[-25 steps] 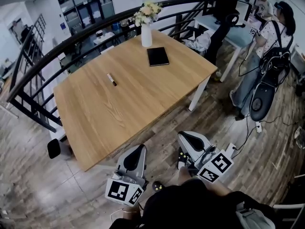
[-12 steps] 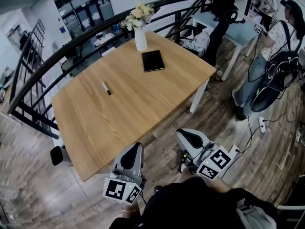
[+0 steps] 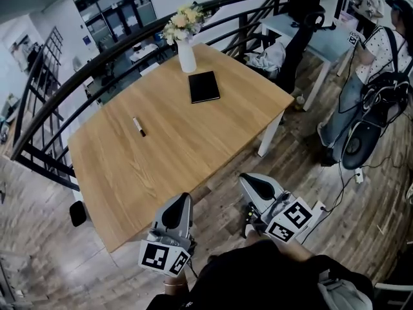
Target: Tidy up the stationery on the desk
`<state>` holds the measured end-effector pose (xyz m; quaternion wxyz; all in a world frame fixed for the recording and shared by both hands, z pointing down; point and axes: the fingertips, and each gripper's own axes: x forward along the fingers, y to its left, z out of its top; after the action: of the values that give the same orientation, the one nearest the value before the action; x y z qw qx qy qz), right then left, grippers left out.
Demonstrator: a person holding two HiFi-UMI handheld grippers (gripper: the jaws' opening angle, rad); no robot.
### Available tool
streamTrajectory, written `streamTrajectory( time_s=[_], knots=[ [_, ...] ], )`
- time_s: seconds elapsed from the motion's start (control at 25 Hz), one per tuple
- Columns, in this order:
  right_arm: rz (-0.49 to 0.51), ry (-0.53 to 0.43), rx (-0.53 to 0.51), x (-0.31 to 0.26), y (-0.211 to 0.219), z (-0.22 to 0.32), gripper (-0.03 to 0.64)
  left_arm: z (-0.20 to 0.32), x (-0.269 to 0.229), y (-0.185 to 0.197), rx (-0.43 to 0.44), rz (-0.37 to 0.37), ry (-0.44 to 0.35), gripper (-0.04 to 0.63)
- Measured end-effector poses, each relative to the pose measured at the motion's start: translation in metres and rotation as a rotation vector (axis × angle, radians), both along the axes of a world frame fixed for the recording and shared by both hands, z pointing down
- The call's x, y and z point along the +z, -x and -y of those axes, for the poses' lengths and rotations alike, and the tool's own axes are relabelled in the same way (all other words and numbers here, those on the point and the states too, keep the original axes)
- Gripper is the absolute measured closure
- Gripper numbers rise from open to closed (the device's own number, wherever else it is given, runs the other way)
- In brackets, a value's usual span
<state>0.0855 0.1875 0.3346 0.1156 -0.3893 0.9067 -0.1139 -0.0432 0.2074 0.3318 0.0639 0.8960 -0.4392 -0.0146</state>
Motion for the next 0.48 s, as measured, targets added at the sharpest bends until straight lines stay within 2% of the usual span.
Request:
streamTrajectory(
  time_s=[0.48],
  knots=[
    [0.004, 0.022, -0.046, 0.011, -0.028, 0.050, 0.614, 0.048, 0.012, -0.031, -0.039, 0.016, 0.025, 0.611]
  ],
)
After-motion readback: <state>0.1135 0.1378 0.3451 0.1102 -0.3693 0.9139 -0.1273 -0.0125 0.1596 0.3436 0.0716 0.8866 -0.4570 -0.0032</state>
